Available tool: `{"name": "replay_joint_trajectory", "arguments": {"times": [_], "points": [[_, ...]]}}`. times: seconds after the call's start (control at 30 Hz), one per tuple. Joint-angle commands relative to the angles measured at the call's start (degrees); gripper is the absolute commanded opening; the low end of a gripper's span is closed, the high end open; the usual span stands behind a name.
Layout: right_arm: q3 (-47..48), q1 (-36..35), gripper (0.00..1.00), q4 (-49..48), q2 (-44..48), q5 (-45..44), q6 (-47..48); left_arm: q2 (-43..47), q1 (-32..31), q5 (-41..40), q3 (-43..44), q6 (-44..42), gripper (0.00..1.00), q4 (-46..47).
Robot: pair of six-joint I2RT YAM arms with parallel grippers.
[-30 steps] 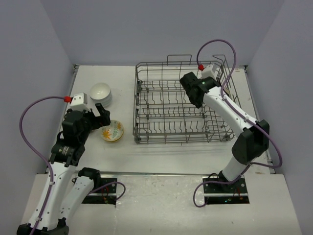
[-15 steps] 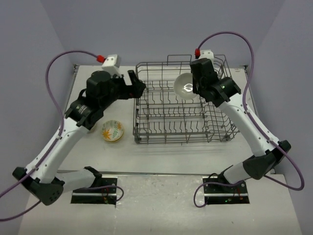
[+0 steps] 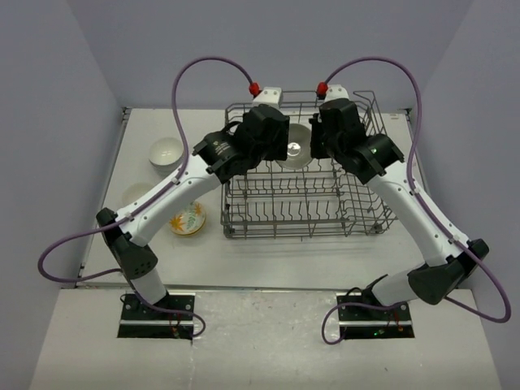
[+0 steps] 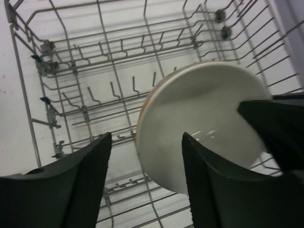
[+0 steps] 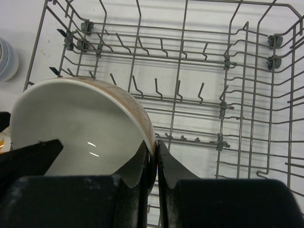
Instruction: Unload the bowls from the dish rack
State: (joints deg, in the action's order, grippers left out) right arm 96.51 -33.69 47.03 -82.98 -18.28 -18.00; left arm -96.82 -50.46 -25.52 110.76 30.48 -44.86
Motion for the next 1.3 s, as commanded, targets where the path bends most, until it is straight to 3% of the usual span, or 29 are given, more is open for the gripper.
{"name": "replay_joint_trajectory", "arguments": {"times": [0.0, 0.03, 0.13, 0.2, 0.23, 0.47, 0.53, 0.57, 0.6, 0.77, 0.9, 1.07, 1.1, 1.27], "points": [[-0.7, 0.1, 0.00, -6.9, 4.7, 0.2, -1.0, -1.4, -0.3, -7.5, 2.2, 1.6, 0.58, -6.9], [-1.1, 0.0, 0.00, -6.9, 4.9, 0.1, -0.9, -1.7, -0.3, -7.8, 2.1, 1.6, 0.50, -7.3], [-2.6, 0.1, 0.00, -8.1, 6.0, 0.5, -0.7, -3.1, -0.4, -9.0, 2.9, 1.6, 0.47, -8.7], [-3.2, 0.1, 0.00, -8.5, 6.5, 1.7, -0.7, -4.2, -0.3, -9.5, 4.5, 1.6, 0.23, -9.3], [-3.3, 0.0, 0.00, -8.7, 6.5, 1.9, -0.7, -4.3, -0.3, -9.7, 4.7, 1.8, 0.00, -9.6], [-4.9, 1.3, 0.00, -11.2, 6.6, 8.0, -1.9, -2.0, 0.4, -13.6, 3.8, 3.1, 0.00, -8.5], [-5.4, 3.0, 0.55, -11.7, 6.5, 10.6, -2.2, -0.6, 3.6, -13.9, 2.2, 4.5, 0.00, -9.1], [-5.4, 4.1, 0.98, -11.4, 6.3, 10.7, -2.5, 2.0, 8.1, -12.2, -1.0, 5.6, 0.00, -8.8], [-5.5, 4.9, 0.99, -11.1, 6.4, 10.7, -2.5, 3.8, 8.2, -10.9, -3.3, 6.3, 0.00, -8.5], [-13.3, 10.8, 0.99, -12.5, 12.4, 15.0, -1.0, 23.8, 27.3, -6.0, -22.7, 8.0, 0.00, -3.2], [-22.8, 13.0, 0.99, -16.7, 16.7, 17.7, 0.4, 38.1, 40.9, -6.6, -38.8, 7.9, 0.00, -3.1], [-27.7, 14.6, 0.99, -19.6, 18.3, 21.6, 0.4, 43.5, 48.8, -6.2, -45.4, 5.6, 0.00, -4.0], [-29.5, 14.7, 0.99, -21.9, 18.6, 25.2, 0.1, 42.9, 53.4, -4.2, -46.3, 4.8, 0.00, -3.2], [-31.1, 14.8, 0.99, -22.9, 18.6, 26.6, 0.5, 38.1, 68.7, 19.0, -50.6, 1.2, 0.00, 4.0]]}}
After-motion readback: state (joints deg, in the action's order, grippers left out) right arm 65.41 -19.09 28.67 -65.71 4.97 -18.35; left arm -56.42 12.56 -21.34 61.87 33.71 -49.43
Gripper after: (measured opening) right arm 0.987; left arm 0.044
